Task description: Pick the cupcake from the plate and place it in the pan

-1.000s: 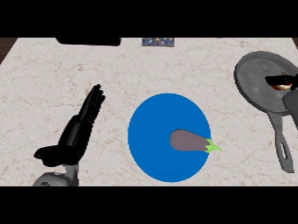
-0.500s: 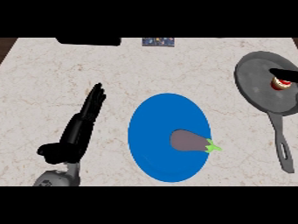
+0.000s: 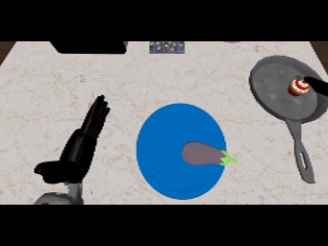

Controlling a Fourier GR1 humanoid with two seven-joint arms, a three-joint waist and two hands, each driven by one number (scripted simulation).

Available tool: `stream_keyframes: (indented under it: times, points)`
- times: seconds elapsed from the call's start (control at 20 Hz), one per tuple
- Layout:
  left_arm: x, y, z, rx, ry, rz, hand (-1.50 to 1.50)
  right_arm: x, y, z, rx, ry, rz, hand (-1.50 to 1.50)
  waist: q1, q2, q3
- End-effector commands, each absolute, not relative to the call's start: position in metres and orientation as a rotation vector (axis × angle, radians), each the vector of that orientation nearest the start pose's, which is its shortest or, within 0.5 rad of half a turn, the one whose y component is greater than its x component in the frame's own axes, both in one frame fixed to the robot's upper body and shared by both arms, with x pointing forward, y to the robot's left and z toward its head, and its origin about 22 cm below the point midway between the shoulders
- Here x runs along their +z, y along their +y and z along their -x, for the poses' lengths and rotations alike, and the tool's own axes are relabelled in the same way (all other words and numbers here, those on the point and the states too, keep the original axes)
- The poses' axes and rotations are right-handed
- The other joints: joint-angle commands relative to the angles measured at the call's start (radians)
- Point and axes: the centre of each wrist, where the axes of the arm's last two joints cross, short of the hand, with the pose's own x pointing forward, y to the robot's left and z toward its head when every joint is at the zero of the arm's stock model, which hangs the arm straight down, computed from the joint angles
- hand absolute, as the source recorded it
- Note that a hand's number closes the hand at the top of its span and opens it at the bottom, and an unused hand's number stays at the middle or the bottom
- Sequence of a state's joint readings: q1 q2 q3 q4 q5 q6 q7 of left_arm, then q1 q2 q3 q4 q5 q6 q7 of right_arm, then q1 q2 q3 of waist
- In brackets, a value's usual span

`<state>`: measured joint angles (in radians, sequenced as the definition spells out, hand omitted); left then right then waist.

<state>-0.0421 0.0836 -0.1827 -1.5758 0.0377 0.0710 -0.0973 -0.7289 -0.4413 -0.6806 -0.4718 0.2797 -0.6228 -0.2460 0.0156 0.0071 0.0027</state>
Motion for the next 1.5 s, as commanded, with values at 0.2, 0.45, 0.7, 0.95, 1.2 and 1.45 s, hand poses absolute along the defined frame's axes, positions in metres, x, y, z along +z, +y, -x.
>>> stream_keyframes:
  times: [0.2, 0.45, 0.7, 0.95, 1.2, 1.45]
  points:
    - [0.004, 0.212, -0.242, -0.115, -1.692, 0.048, 0.00, 0.000, -0.417, -0.330, -0.452, -1.528, 0.849, -1.50, -0.022, -0.010, -0.003]
    - [0.002, 0.210, -0.239, -0.115, -1.703, 0.053, 0.00, -0.006, -0.407, -0.289, -0.368, -1.549, 0.819, -1.50, -0.033, -0.014, -0.004]
    - [-0.001, 0.211, -0.249, -0.127, -1.698, 0.049, 0.00, -0.023, -0.379, -0.259, -0.342, -1.556, 0.855, -1.50, -0.026, -0.009, -0.003]
    - [0.011, 0.190, -0.245, -0.122, -1.703, 0.069, 0.00, -0.005, -0.375, -0.253, -0.334, -1.514, 0.867, -1.50, -0.018, -0.008, -0.003]
    - [-0.003, 0.205, -0.240, -0.122, -1.708, 0.055, 0.00, -0.002, -0.362, -0.245, -0.305, -1.508, 0.878, -1.50, -0.017, -0.008, -0.003]
    - [0.000, 0.198, -0.241, -0.124, -1.696, 0.063, 0.00, -0.011, -0.374, -0.250, -0.310, -1.464, 0.900, -1.50, -0.015, -0.007, -0.003]
